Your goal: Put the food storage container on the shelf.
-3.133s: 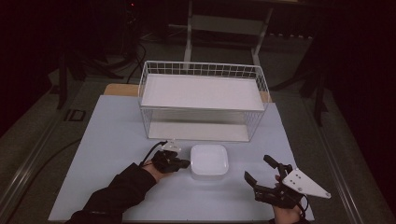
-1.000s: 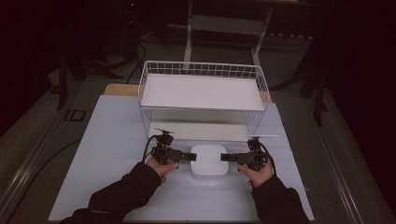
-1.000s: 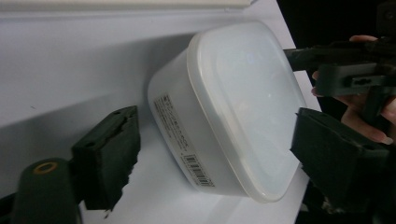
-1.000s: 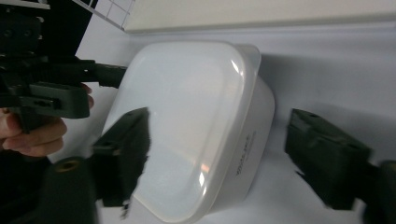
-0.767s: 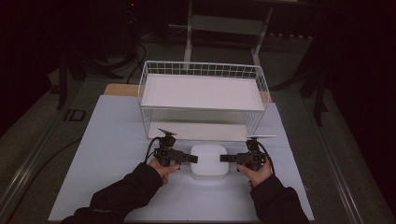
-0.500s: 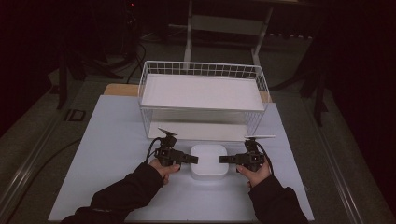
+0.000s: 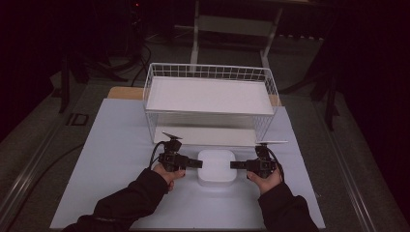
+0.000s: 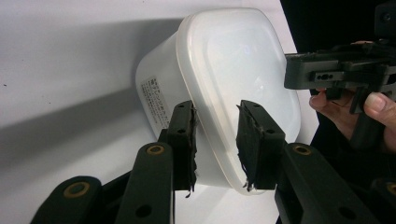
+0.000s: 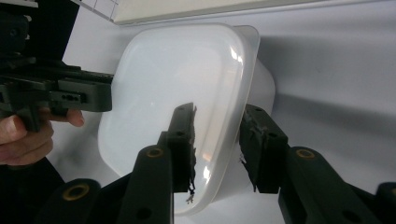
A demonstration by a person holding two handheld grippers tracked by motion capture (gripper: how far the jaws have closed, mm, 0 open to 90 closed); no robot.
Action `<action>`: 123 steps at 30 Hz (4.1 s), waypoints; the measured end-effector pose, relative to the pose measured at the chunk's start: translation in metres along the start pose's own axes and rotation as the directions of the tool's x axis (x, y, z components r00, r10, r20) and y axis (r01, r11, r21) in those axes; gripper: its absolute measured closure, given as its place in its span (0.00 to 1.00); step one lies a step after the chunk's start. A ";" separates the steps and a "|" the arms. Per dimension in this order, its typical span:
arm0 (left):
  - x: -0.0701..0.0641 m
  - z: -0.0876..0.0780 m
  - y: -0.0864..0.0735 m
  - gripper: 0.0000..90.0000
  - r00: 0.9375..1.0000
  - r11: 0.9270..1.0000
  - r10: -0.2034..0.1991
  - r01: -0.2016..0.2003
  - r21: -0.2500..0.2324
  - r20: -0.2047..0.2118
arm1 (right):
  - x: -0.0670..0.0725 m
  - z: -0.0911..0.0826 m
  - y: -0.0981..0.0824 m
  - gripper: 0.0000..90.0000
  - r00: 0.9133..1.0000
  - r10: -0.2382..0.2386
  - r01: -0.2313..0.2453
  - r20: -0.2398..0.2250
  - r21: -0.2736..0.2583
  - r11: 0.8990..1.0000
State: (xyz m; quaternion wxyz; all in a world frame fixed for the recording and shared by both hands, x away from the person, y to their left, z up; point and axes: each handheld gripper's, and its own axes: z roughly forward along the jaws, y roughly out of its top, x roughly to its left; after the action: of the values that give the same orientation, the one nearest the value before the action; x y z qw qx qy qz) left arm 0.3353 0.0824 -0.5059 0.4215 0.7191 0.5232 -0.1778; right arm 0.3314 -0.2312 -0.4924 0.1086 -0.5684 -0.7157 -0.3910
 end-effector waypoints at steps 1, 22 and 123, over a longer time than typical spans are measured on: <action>0.000 0.000 0.000 0.75 1.000 1.000 -0.003 0.003 0.000 0.000 | 0.000 0.000 0.000 0.75 1.000 0.003 -0.003 -0.001 0.001 1.000; -0.014 -0.019 -0.007 0.87 0.997 0.998 0.054 -0.056 -0.035 -0.053 | 0.016 -0.010 -0.005 0.86 0.997 -0.069 0.070 0.023 -0.030 0.997; -0.074 -0.119 0.178 0.81 0.994 0.945 0.063 -0.087 -0.314 -0.085 | 0.108 -0.073 0.202 0.82 0.995 -0.087 0.093 0.040 -0.235 0.967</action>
State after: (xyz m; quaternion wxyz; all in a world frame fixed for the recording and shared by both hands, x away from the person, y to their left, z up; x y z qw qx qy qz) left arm 0.4453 0.1149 -0.3102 0.5184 0.6673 0.5325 -0.0485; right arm 0.4566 -0.1929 -0.2903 0.0117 -0.5499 -0.6905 -0.4697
